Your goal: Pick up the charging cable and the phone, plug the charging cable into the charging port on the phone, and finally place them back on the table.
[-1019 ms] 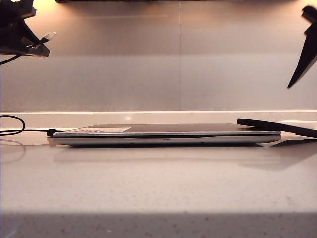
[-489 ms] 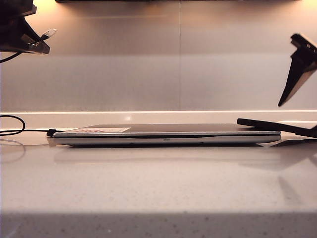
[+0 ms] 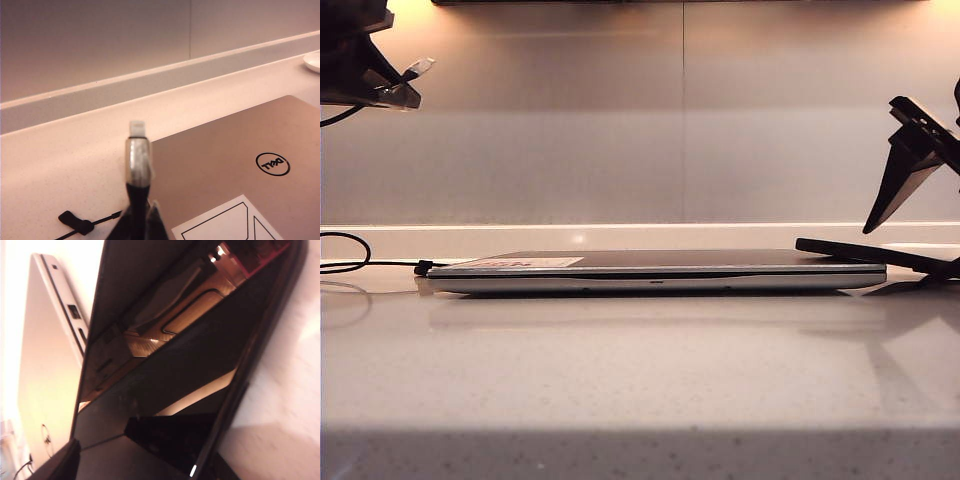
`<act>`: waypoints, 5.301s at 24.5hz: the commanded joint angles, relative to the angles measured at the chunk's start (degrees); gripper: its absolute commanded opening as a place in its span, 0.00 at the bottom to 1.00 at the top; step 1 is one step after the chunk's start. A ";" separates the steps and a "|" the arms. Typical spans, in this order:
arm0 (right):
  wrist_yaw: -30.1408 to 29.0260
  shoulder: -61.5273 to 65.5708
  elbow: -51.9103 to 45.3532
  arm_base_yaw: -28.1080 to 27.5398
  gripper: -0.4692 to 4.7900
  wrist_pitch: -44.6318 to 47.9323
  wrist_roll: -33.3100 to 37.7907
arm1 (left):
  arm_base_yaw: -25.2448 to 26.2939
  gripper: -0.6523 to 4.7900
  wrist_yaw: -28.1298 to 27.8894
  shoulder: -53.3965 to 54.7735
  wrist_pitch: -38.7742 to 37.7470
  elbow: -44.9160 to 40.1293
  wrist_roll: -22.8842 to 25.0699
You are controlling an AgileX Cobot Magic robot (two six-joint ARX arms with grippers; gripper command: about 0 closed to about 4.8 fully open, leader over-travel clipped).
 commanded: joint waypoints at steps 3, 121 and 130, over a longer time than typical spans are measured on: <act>-0.70 1.18 -4.57 0.00 0.71 8.52 6.62 | -0.04 0.11 0.15 -0.11 0.98 0.20 0.24; -10.45 5.14 12.07 25.18 0.08 14.27 -8.63 | -35.17 0.11 0.15 16.44 7.13 -0.98 -44.98; -11.10 5.25 12.07 25.20 0.08 13.68 -7.26 | -35.17 0.11 0.15 16.44 7.65 -0.98 -44.98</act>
